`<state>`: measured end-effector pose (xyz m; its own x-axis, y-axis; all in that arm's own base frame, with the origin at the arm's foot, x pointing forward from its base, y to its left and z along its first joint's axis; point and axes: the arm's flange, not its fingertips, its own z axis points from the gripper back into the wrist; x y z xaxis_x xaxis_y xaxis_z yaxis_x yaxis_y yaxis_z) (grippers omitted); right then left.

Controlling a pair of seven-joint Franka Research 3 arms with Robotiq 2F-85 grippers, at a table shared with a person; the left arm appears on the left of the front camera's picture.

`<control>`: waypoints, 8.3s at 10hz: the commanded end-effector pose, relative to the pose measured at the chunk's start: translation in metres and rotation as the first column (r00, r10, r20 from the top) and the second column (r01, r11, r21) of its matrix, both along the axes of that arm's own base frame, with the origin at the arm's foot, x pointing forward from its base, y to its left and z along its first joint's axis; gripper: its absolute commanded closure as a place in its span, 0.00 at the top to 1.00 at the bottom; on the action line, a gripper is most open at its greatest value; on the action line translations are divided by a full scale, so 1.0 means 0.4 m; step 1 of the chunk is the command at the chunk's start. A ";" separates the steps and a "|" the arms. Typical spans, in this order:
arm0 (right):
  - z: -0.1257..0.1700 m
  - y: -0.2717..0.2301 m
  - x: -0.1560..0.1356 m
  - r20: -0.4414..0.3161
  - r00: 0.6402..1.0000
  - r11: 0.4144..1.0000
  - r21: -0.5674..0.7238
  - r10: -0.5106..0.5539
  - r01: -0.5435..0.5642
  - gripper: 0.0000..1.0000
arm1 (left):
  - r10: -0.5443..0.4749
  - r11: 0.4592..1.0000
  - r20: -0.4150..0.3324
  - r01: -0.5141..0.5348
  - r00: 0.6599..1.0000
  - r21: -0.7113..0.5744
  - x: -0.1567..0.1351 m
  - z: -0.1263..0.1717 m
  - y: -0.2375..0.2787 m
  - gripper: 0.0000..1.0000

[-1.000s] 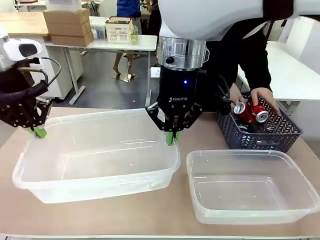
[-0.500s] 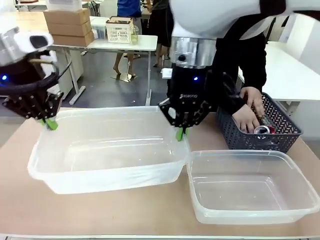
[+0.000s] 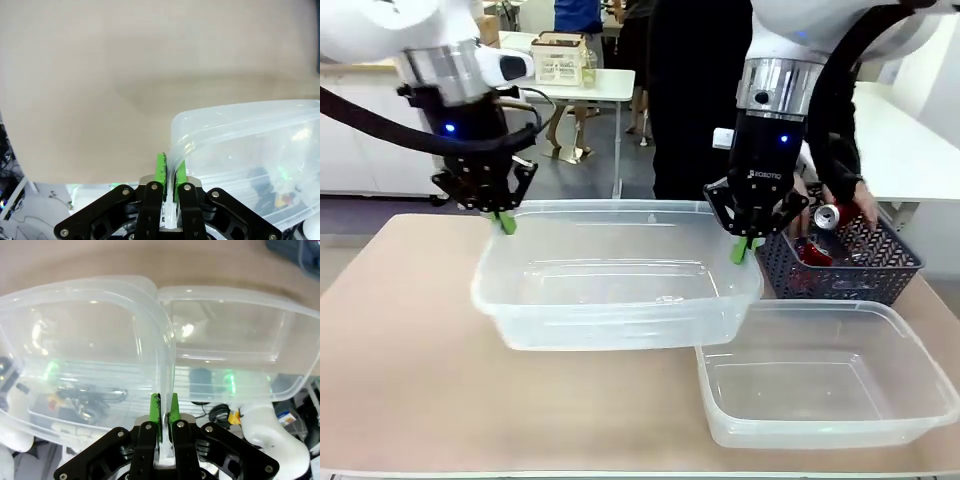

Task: Sort the waste into each basket.
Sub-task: Pick up the Organizing box on the left side of the table and lift it, then offer the picked Organizing box to the human, then release the Organizing box you were holding.

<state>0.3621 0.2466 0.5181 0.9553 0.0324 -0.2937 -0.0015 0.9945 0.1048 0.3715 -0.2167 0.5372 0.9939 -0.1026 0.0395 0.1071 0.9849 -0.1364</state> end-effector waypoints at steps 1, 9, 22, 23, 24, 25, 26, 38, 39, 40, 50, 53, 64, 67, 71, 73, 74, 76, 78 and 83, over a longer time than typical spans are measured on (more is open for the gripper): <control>-0.022 -0.037 -0.016 0.017 1.000 0.994 0.106 -0.003 0.002 0.08 | 0.022 0.999 0.043 -0.020 0.999 -0.051 0.022 0.005 -0.095 0.08; -0.041 -0.099 0.009 0.002 0.999 0.999 0.011 -0.049 0.048 0.08 | -0.005 1.000 0.020 0.006 1.000 -0.025 0.033 -0.010 -0.072 0.08; -0.041 -0.099 0.009 0.002 0.999 0.999 0.011 -0.049 0.048 0.08 | -0.005 1.000 0.020 0.006 1.000 -0.025 0.033 -0.010 -0.072 0.08; -0.041 -0.099 0.009 0.002 0.999 0.999 0.011 -0.049 0.048 0.08 | -0.005 1.000 0.020 0.006 1.000 -0.025 0.033 -0.010 -0.072 0.08; -0.041 -0.099 0.009 0.002 0.999 0.999 0.011 -0.049 0.048 0.08 | -0.005 1.000 0.020 0.006 1.000 -0.025 0.033 -0.010 -0.072 0.08; -0.041 -0.099 0.009 0.002 0.999 0.999 0.011 -0.049 0.048 0.08 | -0.005 1.000 0.020 0.006 1.000 -0.025 0.033 -0.010 -0.072 0.08; -0.041 -0.099 0.009 0.002 0.999 0.999 0.011 -0.049 0.048 0.08 | -0.005 1.000 0.020 0.006 1.000 -0.025 0.033 -0.010 -0.072 0.08; -0.041 -0.099 0.009 0.002 0.999 0.999 0.011 -0.049 0.048 0.08 | -0.005 1.000 0.020 0.006 1.000 -0.025 0.033 -0.010 -0.072 0.08; -0.041 -0.099 0.009 0.002 0.999 0.999 0.011 -0.049 0.048 0.08 | -0.005 1.000 0.020 0.006 1.000 -0.025 0.033 -0.010 -0.072 0.08; -0.041 -0.099 0.009 0.002 0.999 0.999 0.011 -0.049 0.048 0.08 | -0.005 1.000 0.020 0.006 1.000 -0.025 0.033 -0.010 -0.072 0.08; -0.041 -0.099 0.009 0.002 0.999 0.999 0.011 -0.049 0.048 0.08 | -0.005 1.000 0.020 0.006 1.000 -0.025 0.033 -0.010 -0.072 0.08; -0.041 -0.099 0.009 0.002 0.999 0.999 0.011 -0.049 0.048 0.08 | -0.005 1.000 0.020 0.006 1.000 -0.025 0.033 -0.010 -0.072 0.08; 0.012 0.103 0.277 0.024 0.994 0.994 -0.010 0.110 -0.110 0.08 | 0.002 0.998 0.102 0.006 0.995 -0.070 0.324 0.084 -0.157 0.08; -0.019 0.086 0.341 0.034 0.997 0.996 0.060 0.066 -0.068 0.08 | 0.055 0.994 0.055 -0.049 0.997 -0.101 0.372 -0.001 -0.153 0.08; -0.081 0.061 0.354 -0.001 0.998 0.993 0.100 0.069 -0.068 0.08 | 0.027 1.000 0.052 -0.027 0.998 -0.004 0.407 -0.026 -0.062 0.08; -0.053 -0.012 0.363 -0.006 1.000 1.000 0.004 0.020 -0.020 0.08 | 0.027 1.000 0.052 -0.027 0.998 -0.004 0.407 -0.026 -0.062 0.08; -0.053 -0.012 0.363 -0.006 1.000 1.000 0.004 0.020 -0.020 0.08 | 0.027 1.000 0.052 -0.027 0.998 -0.004 0.407 -0.026 -0.062 0.08; -0.053 -0.012 0.363 -0.006 1.000 1.000 0.004 0.020 -0.020 0.08 | 0.027 1.000 0.052 -0.027 0.998 -0.004 0.407 -0.026 -0.062 0.08; -0.053 -0.012 0.363 -0.006 1.000 1.000 0.004 0.020 -0.020 0.08 | 0.027 1.000 0.052 -0.027 0.998 -0.004 0.407 -0.026 -0.062 0.08; 0.004 -0.122 0.312 0.202 0.977 0.981 0.190 -0.065 0.026 1.00 | 0.017 1.000 0.074 -0.016 0.997 -0.007 0.375 0.005 -0.032 0.71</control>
<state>0.5082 0.2180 0.5215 0.9827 0.0022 -0.1852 0.0356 0.9791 0.2004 0.5313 -0.2382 0.5321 0.9917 -0.0860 0.0954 0.0973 0.9878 -0.1214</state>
